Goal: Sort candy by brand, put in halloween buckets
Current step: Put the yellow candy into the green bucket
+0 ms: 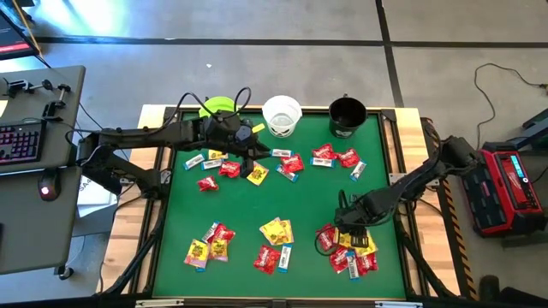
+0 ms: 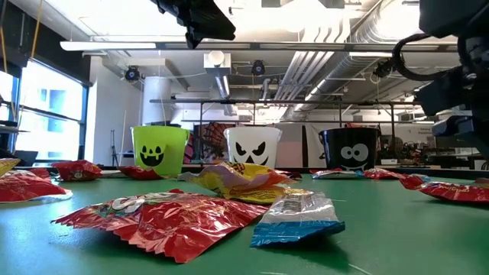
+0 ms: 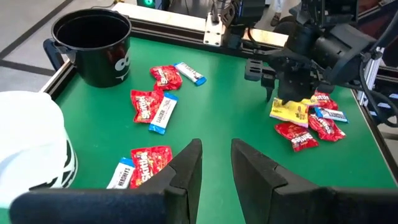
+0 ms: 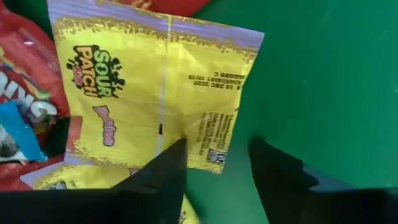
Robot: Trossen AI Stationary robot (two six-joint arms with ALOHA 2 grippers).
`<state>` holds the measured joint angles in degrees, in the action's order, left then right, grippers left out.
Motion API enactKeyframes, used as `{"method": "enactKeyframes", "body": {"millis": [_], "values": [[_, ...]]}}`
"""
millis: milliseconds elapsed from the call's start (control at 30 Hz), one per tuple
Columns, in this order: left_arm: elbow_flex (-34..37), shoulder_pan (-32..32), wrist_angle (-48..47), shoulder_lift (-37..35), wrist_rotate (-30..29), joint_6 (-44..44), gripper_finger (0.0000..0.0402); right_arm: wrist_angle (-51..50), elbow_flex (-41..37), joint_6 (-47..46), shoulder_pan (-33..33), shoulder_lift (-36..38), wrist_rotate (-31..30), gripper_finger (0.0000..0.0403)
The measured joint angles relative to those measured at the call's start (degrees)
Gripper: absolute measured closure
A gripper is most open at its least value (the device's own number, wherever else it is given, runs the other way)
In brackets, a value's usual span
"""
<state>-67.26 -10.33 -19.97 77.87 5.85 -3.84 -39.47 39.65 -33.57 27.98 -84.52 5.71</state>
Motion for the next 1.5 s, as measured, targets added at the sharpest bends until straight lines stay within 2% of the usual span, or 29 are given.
{"method": "enactKeyframes", "body": {"millis": [67,200,233,433,600,800,967,1133,1367,1500], "values": [[0.00,0.00,-0.02,0.02,0.00,-0.43,0.0326,0.58,-0.08,-0.82,-0.02,-0.03,0.02,0.0284],[0.00,0.00,-0.04,0.00,0.00,-0.46,0.0326,2.19,-0.10,-2.92,-0.06,-0.12,1.57,0.0378],[0.00,0.00,-0.04,0.00,0.00,-0.46,0.0326,2.35,-0.10,-3.71,-0.06,-0.12,1.79,0.0390],[0.00,0.00,-0.20,0.00,0.01,-1.25,0.0326,4.56,-0.27,-11.95,-0.06,1.22,0.03,0.0399],[0.00,-0.04,-0.42,0.00,2.74,-3.83,0.0326,5.51,0.15,-20.92,0.45,5.18,-8.21,0.0402],[0.00,-0.04,-0.38,0.00,2.84,-8.69,0.0326,5.58,1.93,-28.16,0.69,7.72,-18.96,0.0402],[0.00,-0.04,-0.35,0.02,3.15,-15.71,0.0326,6.25,4.62,-28.39,0.41,7.77,-27.32,0.0403],[-0.02,0.55,0.16,0.75,5.72,-18.02,0.0319,7.20,6.99,-26.18,-0.24,7.77,-34.09,0.0403],[-0.02,2.64,1.52,5.32,6.33,-23.31,0.0270,7.96,8.84,-21.87,-1.73,7.77,-38.54,0.0403],[-0.02,3.22,4.93,8.42,10.53,-27.97,0.0238,8.45,9.89,-20.00,-2.25,7.77,-41.25,0.0403]]}}
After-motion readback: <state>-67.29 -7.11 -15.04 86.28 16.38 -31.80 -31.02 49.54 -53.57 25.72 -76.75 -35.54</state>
